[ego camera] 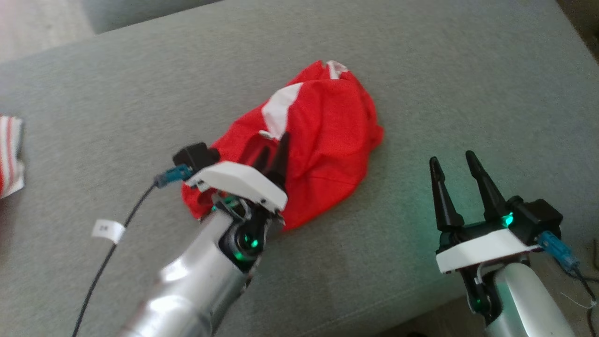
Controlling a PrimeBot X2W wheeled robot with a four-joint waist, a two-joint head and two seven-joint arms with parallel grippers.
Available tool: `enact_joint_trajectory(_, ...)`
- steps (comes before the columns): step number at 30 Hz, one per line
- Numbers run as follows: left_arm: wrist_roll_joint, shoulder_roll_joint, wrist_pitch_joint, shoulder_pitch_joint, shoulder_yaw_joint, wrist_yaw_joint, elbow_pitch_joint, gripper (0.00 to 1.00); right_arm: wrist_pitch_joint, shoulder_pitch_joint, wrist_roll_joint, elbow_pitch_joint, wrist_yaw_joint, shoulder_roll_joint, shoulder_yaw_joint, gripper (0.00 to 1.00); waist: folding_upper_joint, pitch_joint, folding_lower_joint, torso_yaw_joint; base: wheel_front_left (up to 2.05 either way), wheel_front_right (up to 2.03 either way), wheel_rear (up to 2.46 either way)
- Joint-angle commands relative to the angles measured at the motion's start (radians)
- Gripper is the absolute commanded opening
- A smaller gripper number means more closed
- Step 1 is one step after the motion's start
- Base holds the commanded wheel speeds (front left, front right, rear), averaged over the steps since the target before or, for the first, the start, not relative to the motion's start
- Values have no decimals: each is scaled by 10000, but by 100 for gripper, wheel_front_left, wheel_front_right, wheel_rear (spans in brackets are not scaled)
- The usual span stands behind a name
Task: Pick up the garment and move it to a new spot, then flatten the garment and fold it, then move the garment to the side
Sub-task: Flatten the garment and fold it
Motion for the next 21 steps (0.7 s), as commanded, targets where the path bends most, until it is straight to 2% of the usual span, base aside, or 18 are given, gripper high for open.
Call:
enact_joint_trajectory(1, -384, 20, -105, -698, 185, 83, 23, 100, -135, -90, -45, -325, 67, 56, 163, 100, 0, 218, -1, -391, 0, 0, 0)
enact_joint_trajectory(6, -839, 20, -784, -1301, 108, 257, 1118, 100, -135, -68, -115, -325, 67, 172, 182, 100, 0, 255, -1, -657, 0, 0, 0)
enact_joint_trajectory(7, -903, 20, -913, -1372, 74, 274, 1291, 82, -135, -62, -127, -326, 67, 187, 176, 100, 0, 257, -1, -683, 0, 0, 0)
enact_joint_trajectory(8, -939, 20, -1003, -1447, -2, 246, 1426, 36, -135, -61, -144, -330, 67, 200, 159, 100, 0, 263, -1, -702, 0, 0, 0)
enact_joint_trajectory(9, -985, 20, -1066, -1503, -86, 192, 1534, 0, -135, -61, -161, -336, 67, 212, 138, 100, 0, 264, -1, -708, 0, 0, 0)
enact_joint_trajectory(13, -1107, 20, -1187, -1550, -571, -301, 1562, 0, -135, -27, -109, -364, 67, 275, 28, 100, 0, 218, -1, -582, 0, 0, 0)
enact_joint_trajectory(18, -305, 63, -1802, -1297, -1353, -964, 1084, 0, -135, 63, -140, -402, 67, 309, -167, 100, 0, 66, -1, -17, 0, 0, 0)
enact_joint_trajectory(21, 292, 414, -2206, -888, -1648, -1242, 142, 0, -135, 177, -166, -348, 67, 277, -262, 100, 0, -103, -1, 513, 0, 0, 0)
